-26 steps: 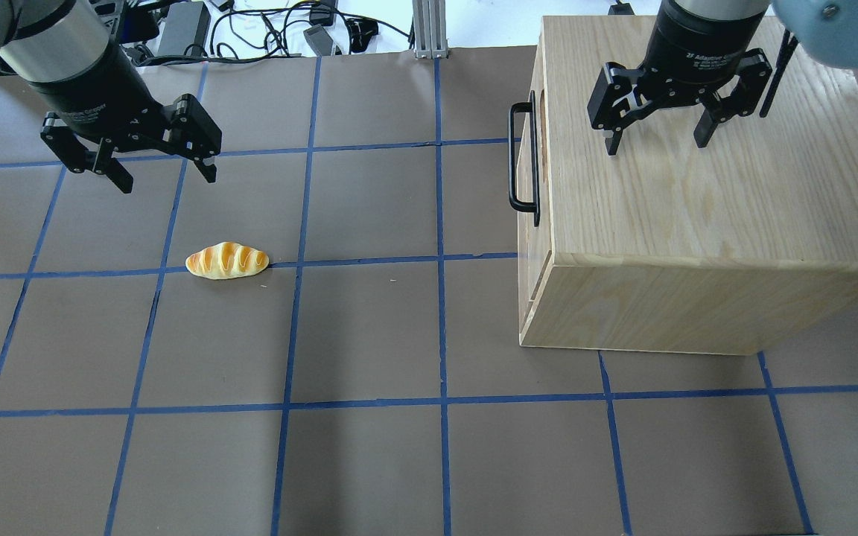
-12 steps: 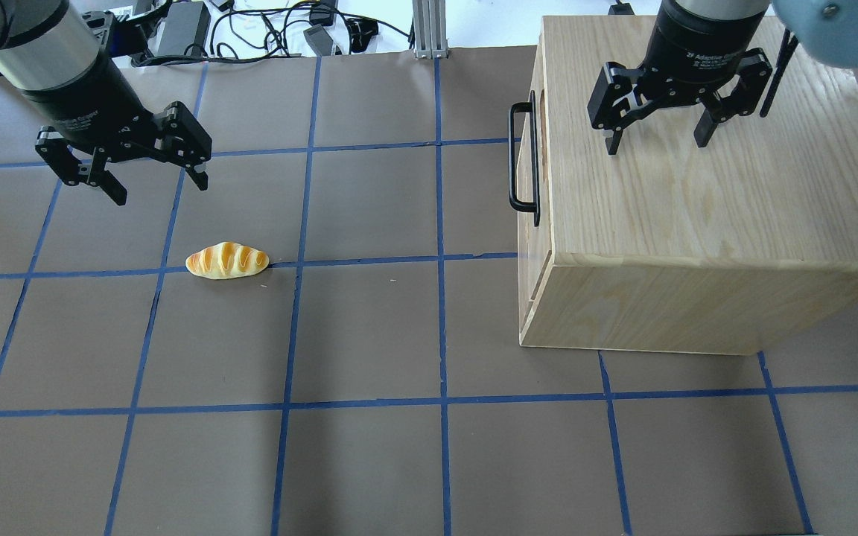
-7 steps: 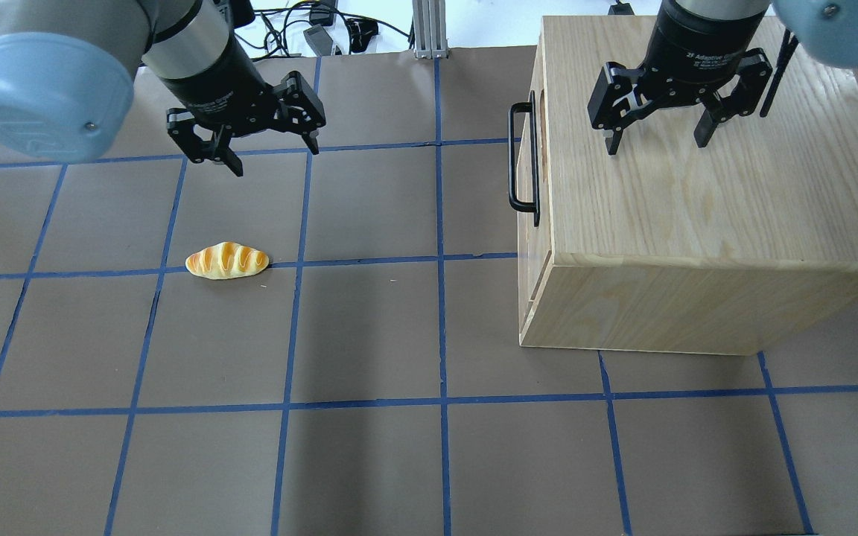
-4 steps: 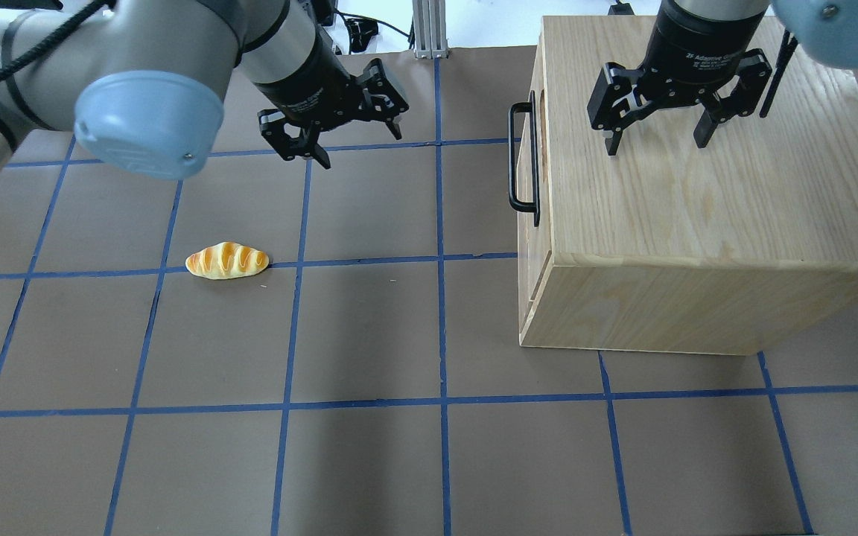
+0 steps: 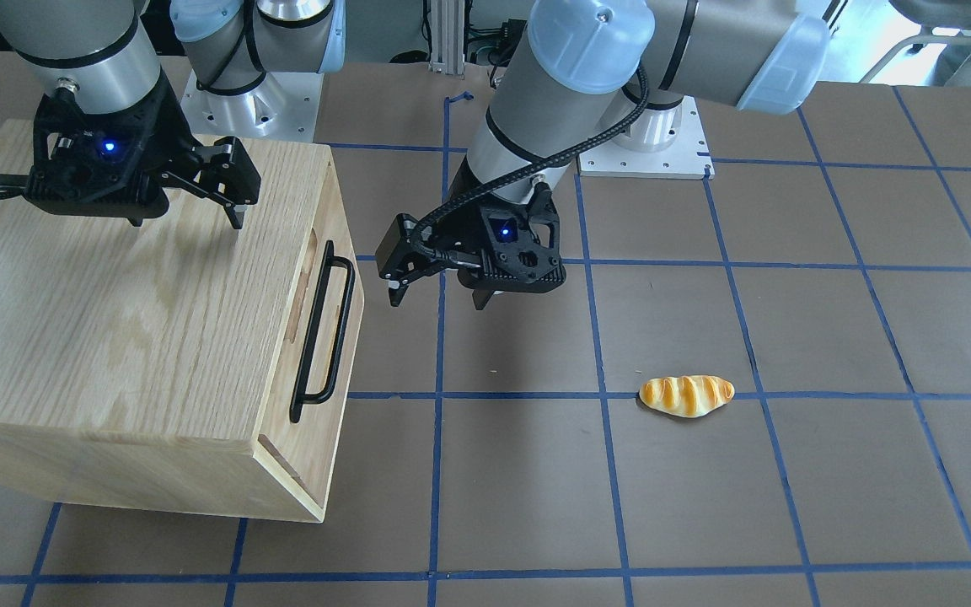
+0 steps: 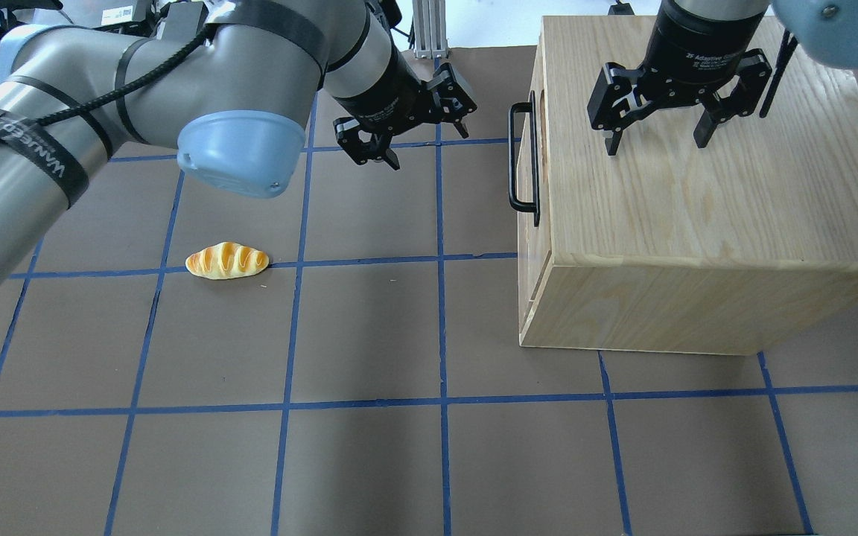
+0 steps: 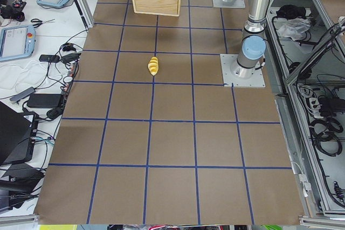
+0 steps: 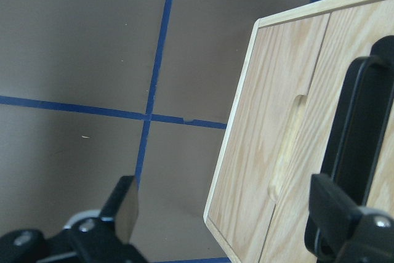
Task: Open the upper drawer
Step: 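Move the left gripper toward the black drawer handle on the wooden cabinet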
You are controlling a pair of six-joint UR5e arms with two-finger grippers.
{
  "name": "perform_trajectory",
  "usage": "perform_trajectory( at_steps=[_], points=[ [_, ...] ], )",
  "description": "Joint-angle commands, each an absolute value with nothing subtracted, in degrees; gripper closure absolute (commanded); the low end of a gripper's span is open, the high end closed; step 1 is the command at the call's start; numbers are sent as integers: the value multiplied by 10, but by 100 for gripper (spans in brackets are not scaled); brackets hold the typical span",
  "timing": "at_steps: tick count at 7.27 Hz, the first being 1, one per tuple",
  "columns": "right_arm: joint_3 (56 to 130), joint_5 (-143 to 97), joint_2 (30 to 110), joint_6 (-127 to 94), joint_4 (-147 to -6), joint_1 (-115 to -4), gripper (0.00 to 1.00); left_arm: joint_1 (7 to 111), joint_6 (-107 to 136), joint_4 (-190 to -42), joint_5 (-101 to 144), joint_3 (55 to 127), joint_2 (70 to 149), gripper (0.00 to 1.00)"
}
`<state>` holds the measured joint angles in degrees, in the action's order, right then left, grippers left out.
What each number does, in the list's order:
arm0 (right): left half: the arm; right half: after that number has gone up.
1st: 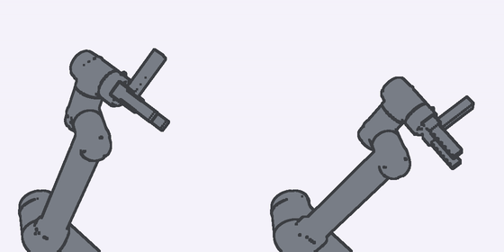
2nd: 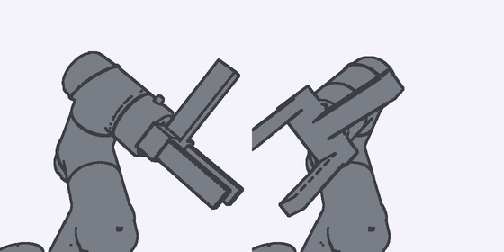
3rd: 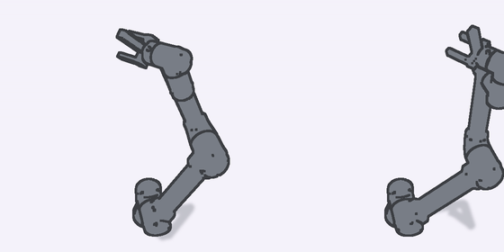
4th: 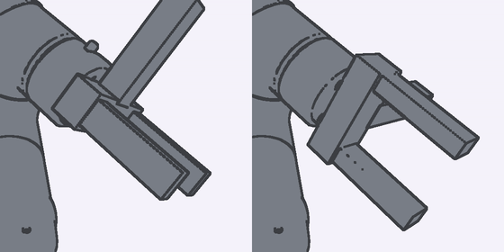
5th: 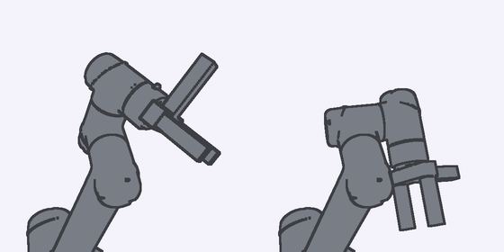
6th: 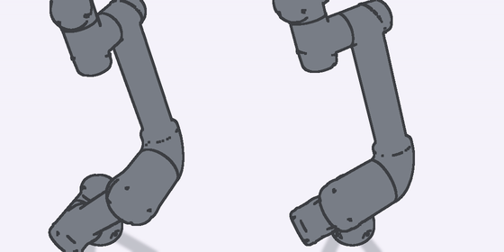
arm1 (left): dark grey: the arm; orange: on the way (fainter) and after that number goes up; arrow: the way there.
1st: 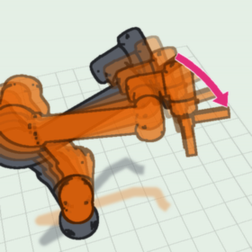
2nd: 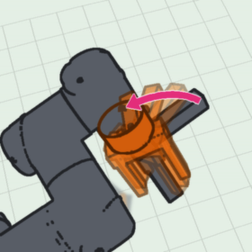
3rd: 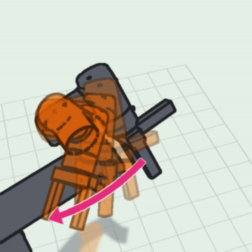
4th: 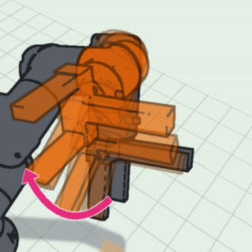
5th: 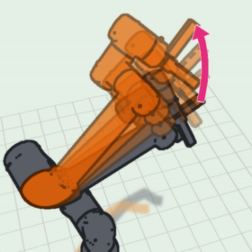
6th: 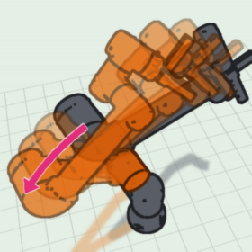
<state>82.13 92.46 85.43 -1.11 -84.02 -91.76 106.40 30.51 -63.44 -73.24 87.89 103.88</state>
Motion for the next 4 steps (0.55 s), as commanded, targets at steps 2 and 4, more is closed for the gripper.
perform_trajectory(
  at_steps=[2,4],
  points=[
    [822,925,854,-11,-840,-918,0,1099,339,-596,-730,879,1070,0],
    [821,925,854,-11,-840,-917,0,1103,350,-583,-707,879,1078,0]
  ],
)
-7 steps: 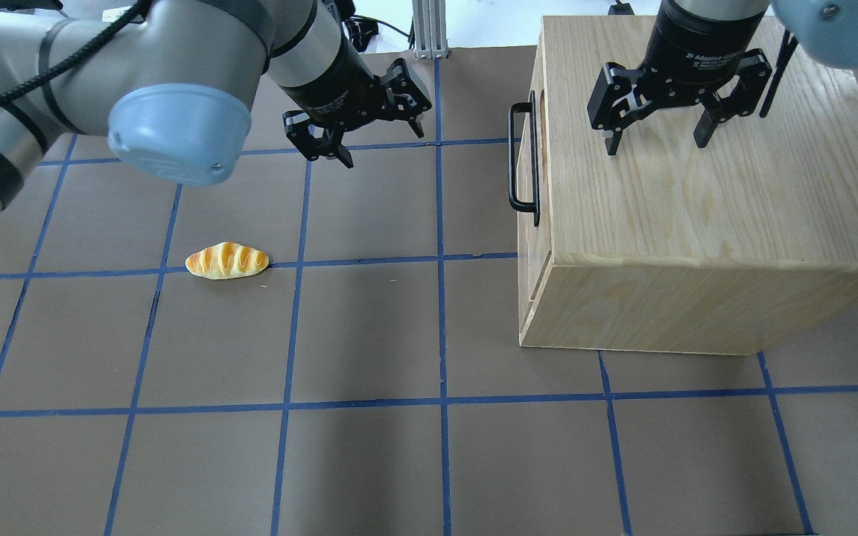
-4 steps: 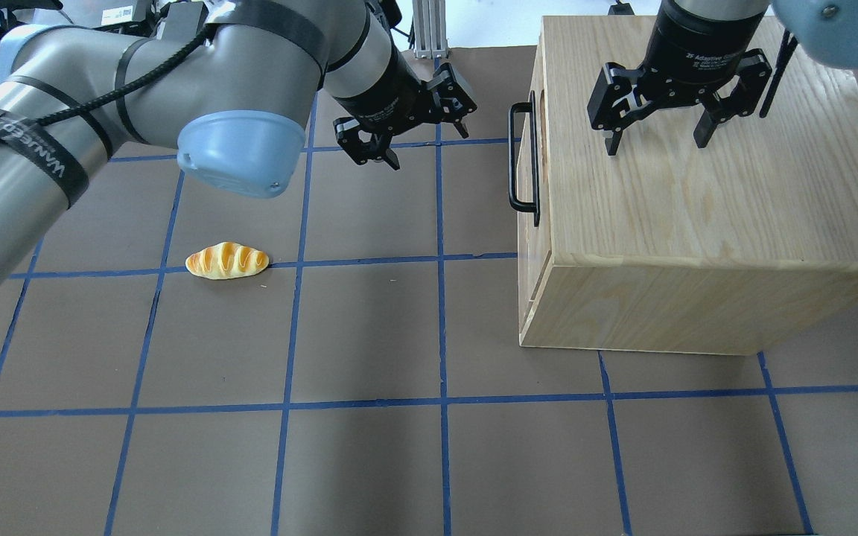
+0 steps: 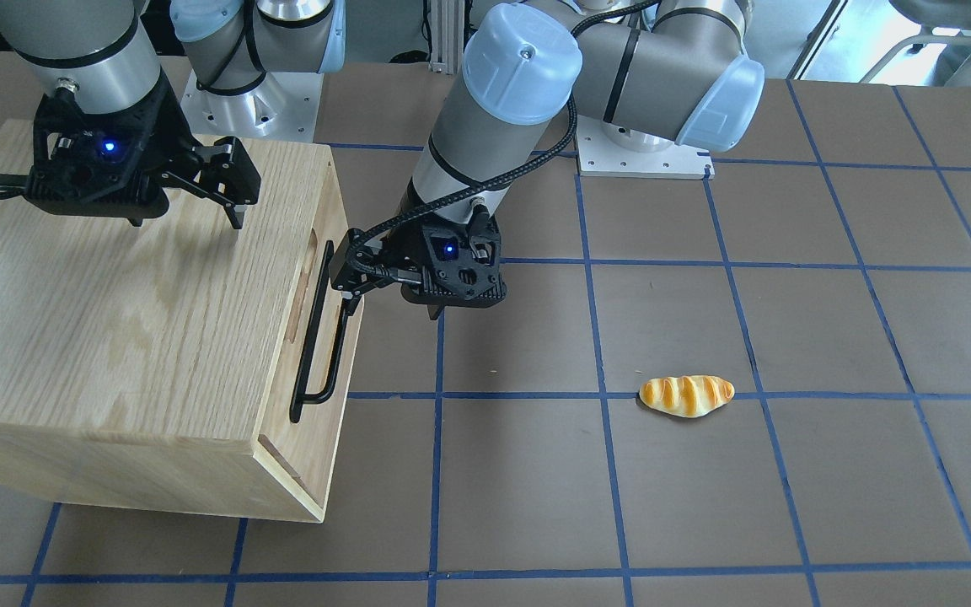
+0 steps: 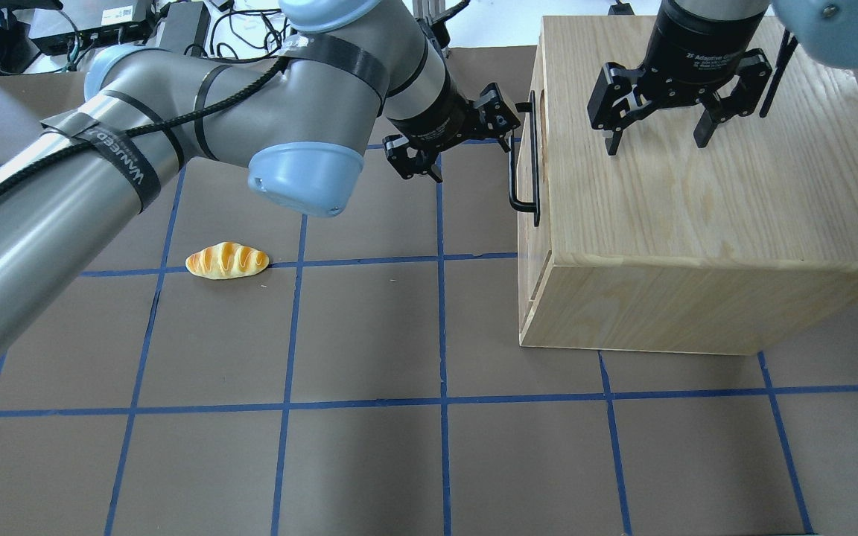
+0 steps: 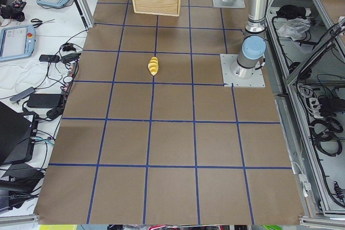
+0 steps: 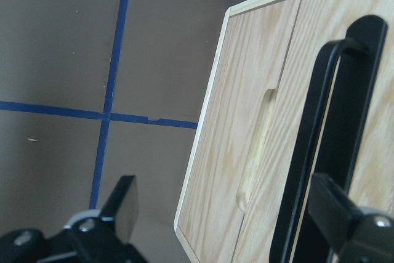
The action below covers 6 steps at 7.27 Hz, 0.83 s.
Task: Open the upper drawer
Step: 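Move the left gripper toward the black drawer handle on the wooden cabinet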
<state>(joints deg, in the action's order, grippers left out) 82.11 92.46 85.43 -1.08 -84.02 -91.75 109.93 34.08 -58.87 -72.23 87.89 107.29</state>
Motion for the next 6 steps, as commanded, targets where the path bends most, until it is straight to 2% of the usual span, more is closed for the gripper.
perform_trajectory(
  at_steps=[1,6],
  points=[
    [821,925,854,-11,-840,-918,0,1107,355,-574,-707,880,1081,0],
    [822,925,854,-11,-840,-918,0,1110,352,-570,-707,879,1101,0]
  ],
)
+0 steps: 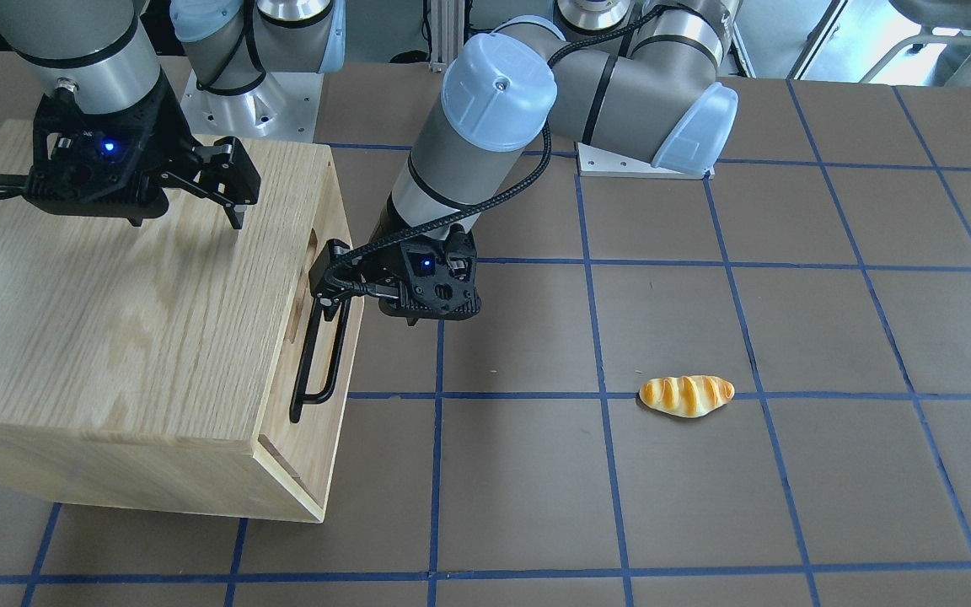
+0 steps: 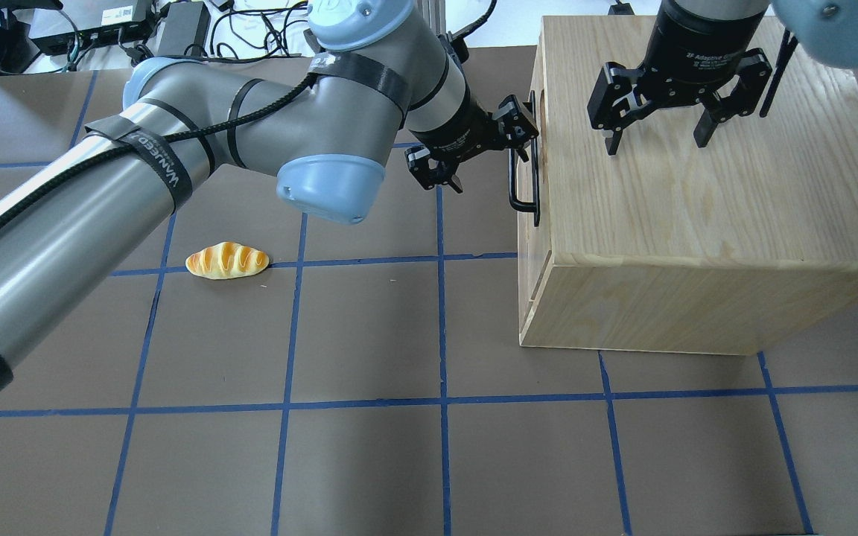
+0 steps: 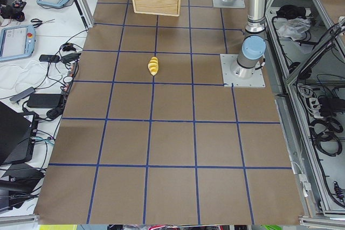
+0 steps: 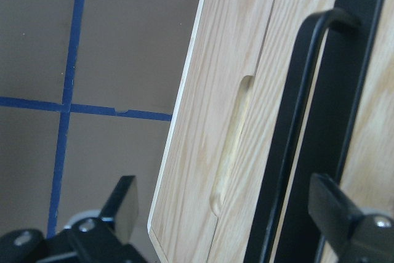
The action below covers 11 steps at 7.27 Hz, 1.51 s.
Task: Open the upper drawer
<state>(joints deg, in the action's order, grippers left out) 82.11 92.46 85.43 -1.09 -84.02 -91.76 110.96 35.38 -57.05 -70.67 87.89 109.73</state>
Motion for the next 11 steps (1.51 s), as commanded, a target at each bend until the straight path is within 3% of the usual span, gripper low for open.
perform_trajectory(
  at_steps=[1,11],
  points=[
    [821,925,854,-11,-840,-917,0,1110,345,-570,-708,879,1104,0],
    [821,925,854,-11,-840,-918,0,1108,309,-556,-801,859,1104,0]
  ],
)
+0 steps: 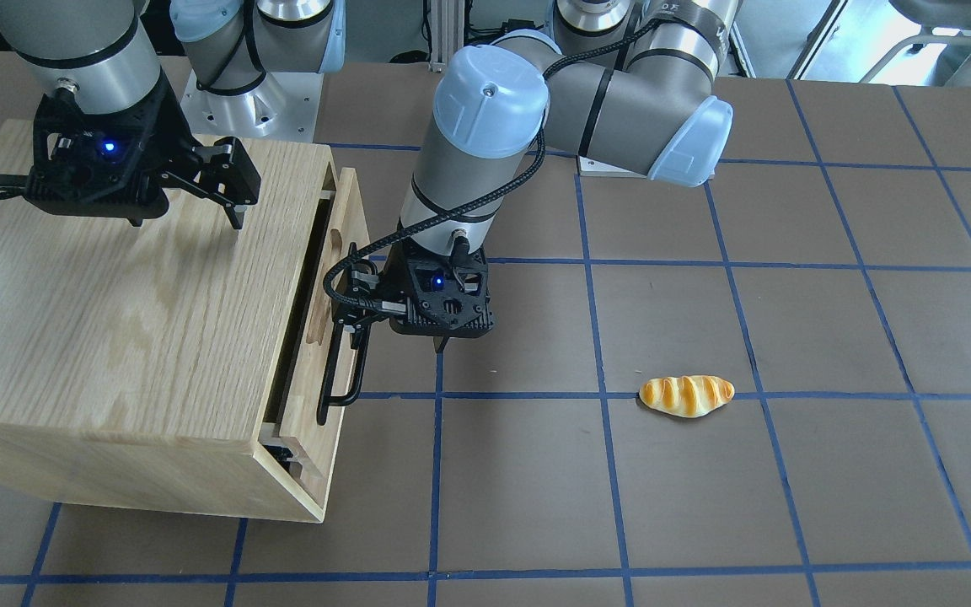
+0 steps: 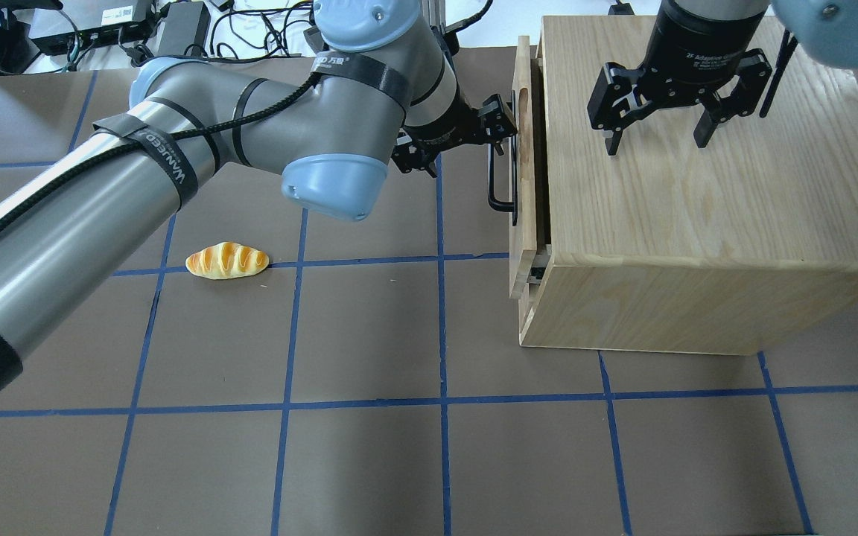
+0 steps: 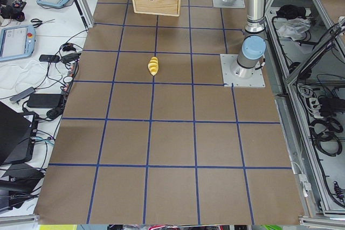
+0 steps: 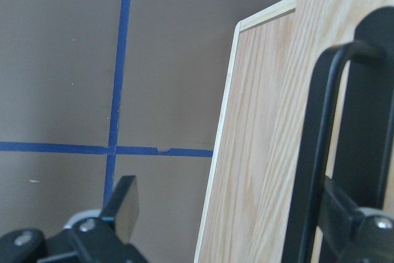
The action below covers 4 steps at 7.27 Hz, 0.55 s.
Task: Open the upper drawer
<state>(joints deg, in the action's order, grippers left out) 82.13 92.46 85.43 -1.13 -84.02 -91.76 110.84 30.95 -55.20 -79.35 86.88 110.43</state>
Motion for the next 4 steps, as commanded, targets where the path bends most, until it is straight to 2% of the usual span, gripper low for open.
perform_trajectory(
  at_steps=[1,4],
  points=[
    [821,925,854,-11,-840,-918,0,1108,309,-557,-801,857,1104,0],
    [821,925,854,-11,-840,-918,0,1108,309,-557,-809,857,1113,0]
  ],
)
